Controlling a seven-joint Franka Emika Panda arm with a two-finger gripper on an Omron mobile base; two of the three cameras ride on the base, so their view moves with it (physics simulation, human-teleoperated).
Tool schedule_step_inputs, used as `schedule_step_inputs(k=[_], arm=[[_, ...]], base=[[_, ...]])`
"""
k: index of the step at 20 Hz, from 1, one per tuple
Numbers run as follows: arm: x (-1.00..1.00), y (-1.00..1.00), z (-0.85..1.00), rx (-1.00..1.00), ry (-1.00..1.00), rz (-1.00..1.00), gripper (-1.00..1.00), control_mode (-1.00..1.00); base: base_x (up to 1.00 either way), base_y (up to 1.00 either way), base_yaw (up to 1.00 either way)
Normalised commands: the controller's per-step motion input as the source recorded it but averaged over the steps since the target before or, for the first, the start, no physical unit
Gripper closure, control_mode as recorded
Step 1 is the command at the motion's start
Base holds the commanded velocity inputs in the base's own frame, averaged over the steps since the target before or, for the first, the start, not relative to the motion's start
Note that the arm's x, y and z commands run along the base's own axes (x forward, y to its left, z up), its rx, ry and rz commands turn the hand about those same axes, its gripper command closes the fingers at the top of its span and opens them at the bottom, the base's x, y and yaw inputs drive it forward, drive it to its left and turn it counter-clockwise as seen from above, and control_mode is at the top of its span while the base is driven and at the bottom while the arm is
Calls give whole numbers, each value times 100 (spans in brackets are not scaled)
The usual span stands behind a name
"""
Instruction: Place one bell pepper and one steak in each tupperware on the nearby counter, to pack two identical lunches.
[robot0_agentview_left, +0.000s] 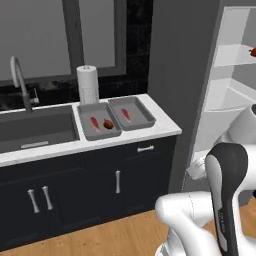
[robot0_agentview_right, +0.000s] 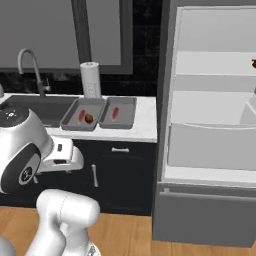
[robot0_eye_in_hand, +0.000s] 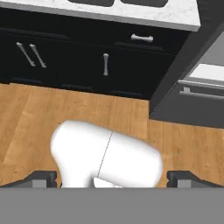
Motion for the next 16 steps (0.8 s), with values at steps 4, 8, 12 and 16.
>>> schedule_step_inputs(k=[4, 8, 12, 16], arm=[[0, 0, 0, 0, 0, 0, -100, 100], [0, 0, 0, 0, 0, 0, -100, 100], [0, 0, 0, 0, 0, 0, -100, 100], [0, 0, 0, 0, 0, 0, -100, 100]], base=[[-38, -72, -12], [2, -79, -7], [28, -75, -1], [41, -71, 0]])
